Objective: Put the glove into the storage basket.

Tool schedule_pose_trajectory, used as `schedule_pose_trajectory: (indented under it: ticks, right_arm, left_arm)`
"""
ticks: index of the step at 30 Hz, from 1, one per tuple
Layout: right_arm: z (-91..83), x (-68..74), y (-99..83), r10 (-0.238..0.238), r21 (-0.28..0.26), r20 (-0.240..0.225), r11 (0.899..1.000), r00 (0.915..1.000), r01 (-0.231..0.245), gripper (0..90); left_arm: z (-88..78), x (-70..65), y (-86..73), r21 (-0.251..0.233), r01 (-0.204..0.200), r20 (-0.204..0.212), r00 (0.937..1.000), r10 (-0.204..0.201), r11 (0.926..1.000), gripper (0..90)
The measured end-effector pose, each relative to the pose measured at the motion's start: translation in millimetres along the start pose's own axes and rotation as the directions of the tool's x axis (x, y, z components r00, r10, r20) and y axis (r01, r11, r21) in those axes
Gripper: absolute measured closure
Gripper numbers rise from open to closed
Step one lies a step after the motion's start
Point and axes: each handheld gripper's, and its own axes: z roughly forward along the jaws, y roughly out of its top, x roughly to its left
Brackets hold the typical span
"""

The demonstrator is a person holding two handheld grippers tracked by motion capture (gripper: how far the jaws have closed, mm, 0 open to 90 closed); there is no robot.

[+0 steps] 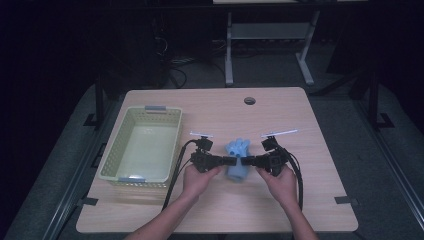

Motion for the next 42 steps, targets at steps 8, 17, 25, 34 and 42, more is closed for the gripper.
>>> schedule_pose_trajectory:
  ticks: [8, 17, 25, 34, 42]
  right_arm:
    - [-2.4, 6.1, 9.2, -0.005, -0.012, -0.02, 1.0, 0.9998, 0.005, 81.1]
    - [-4.4, 18.6, 23.4, -0.024, -0.025, -0.034, 0.999, 0.9991, 0.023, 81.2]
    - [-1.3, 29.5, 34.0, -0.045, -0.025, -0.045, 0.999, 0.998, 0.044, 81.4]
    - [1.9, 39.1, 43.8, -0.054, -0.033, -0.063, 0.998, 0.9966, 0.052, 81.5]
    - [6.8, 47.3, 52.7, -0.062, -0.037, -0.085, 0.998, 0.9944, 0.059, 81.5]
  left_arm:
    - [-10.9, -2.9, 9.2, -0.004, -0.017, -0.003, 0.9999, 0.017, 0.9999, 81.1]
    - [-27.5, -3.8, 17.2, -0.024, -0.021, 0.005, 0.9998, 0.021, 0.9995, 81.1]
    - [-41.7, -3.1, 22.7, -0.035, -0.021, 0.003, 0.9998, 0.021, 0.9992, 81.1]
    - [-56.2, -1.1, 27.8, -0.051, -0.025, 0.002, 0.9997, 0.025, 0.9984, 81.1]
    - [-68.8, 1.8, 30.3, -0.061, -0.028, -0.001, 0.9996, 0.028, 0.9978, 81.1]
